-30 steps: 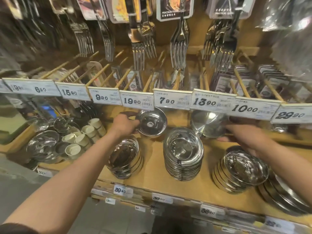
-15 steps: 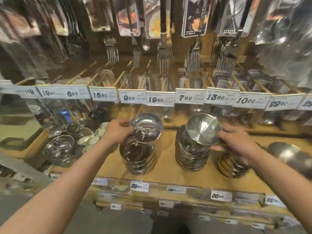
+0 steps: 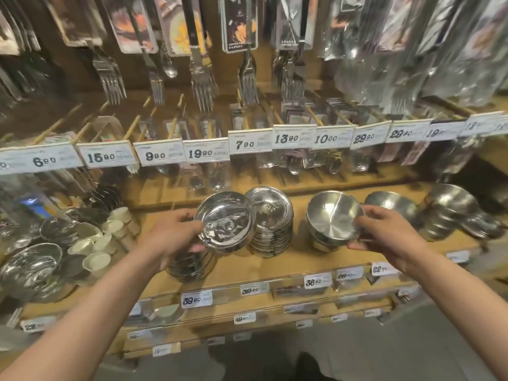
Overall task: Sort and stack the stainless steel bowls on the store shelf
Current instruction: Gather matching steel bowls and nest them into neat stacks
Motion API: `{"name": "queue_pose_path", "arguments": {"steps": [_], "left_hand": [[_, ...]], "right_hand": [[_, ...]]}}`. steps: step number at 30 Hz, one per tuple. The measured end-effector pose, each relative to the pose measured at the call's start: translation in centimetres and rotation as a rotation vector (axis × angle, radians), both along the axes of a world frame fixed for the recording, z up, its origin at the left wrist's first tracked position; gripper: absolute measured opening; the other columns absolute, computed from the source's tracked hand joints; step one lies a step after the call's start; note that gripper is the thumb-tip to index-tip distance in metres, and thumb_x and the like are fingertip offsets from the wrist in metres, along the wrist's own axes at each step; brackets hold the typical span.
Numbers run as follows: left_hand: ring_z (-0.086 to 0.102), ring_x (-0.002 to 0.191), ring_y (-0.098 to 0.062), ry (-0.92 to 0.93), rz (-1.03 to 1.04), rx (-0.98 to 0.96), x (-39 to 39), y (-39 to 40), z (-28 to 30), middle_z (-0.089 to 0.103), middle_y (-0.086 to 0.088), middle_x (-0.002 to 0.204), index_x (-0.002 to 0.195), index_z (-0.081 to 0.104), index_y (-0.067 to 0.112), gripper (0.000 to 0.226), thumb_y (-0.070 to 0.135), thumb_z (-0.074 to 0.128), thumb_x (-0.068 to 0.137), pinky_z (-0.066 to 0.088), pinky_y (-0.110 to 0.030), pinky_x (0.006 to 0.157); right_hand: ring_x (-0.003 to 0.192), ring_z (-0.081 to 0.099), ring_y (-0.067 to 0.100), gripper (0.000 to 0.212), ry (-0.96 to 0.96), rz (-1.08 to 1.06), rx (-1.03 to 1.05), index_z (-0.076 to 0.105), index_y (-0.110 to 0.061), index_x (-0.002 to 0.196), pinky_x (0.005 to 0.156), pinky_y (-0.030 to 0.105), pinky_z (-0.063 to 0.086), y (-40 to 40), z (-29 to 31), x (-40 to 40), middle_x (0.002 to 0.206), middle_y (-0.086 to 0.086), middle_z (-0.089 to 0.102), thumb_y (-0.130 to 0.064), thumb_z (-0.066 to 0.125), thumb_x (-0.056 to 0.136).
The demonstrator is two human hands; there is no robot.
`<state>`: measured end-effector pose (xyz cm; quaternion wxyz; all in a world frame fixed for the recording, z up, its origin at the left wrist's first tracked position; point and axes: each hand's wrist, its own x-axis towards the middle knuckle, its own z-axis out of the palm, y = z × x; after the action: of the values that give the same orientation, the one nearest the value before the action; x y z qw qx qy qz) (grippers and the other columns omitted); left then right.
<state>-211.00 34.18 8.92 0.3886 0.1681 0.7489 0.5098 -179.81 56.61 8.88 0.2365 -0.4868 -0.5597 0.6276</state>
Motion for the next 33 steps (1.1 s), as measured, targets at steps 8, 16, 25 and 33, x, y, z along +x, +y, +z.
{"name": "queue_pose_path", "arguments": {"steps": [8, 16, 25, 33], "left_hand": [[0.078, 0.076, -0.024, -0.057, -0.048, 0.020, 2.8, 4.0, 0.8, 0.080, -0.009, 0.086, 0.105, 0.068, 0.007, 0.022, -0.006, 0.066, 0.087, 0.058, -0.020, 0.051], [0.077, 0.074, -0.026, -0.048, -0.031, 0.010, 8.9, 9.9, 0.7, 0.078, -0.013, 0.092, 0.112, 0.066, 0.006, 0.029, -0.009, 0.064, 0.087, 0.061, -0.023, 0.053], [0.077, 0.088, -0.029, -0.085, -0.079, 0.039, 18.0, 18.4, 0.0, 0.079, -0.013, 0.096, 0.113, 0.069, 0.008, 0.027, -0.004, 0.065, 0.089, 0.062, -0.025, 0.056], [0.078, 0.083, -0.028, -0.111, -0.061, 0.058, 22.5, 23.2, 0.1, 0.079, -0.013, 0.092, 0.114, 0.068, 0.009, 0.027, -0.004, 0.064, 0.091, 0.061, -0.024, 0.056]], "right_hand": [[0.064, 0.075, 0.023, 0.020, 0.017, -0.105, -0.011, 0.066, -0.008, 0.108, 0.051, 0.028, 0.061, 2.8, 0.4, 4.5, 0.100, 0.019, 0.070, 0.003, 0.059, 0.092], [0.088, 0.073, 0.021, 0.027, 0.022, -0.173, 0.036, 0.071, -0.010, 0.115, 0.059, 0.034, 0.064, 9.4, 0.6, 12.1, 0.114, 0.014, 0.072, 0.001, 0.057, 0.095], [0.073, 0.074, 0.019, 0.016, -0.072, -0.249, 0.040, 0.071, -0.009, 0.105, 0.050, 0.028, 0.059, 19.8, -0.1, 22.2, 0.111, 0.017, 0.072, -0.001, 0.062, 0.095], [0.061, 0.071, 0.021, 0.015, -0.156, -0.259, 0.040, 0.070, -0.003, 0.107, 0.047, 0.031, 0.061, 26.5, 0.6, 24.3, 0.096, 0.016, 0.071, 0.001, 0.062, 0.095]]}}
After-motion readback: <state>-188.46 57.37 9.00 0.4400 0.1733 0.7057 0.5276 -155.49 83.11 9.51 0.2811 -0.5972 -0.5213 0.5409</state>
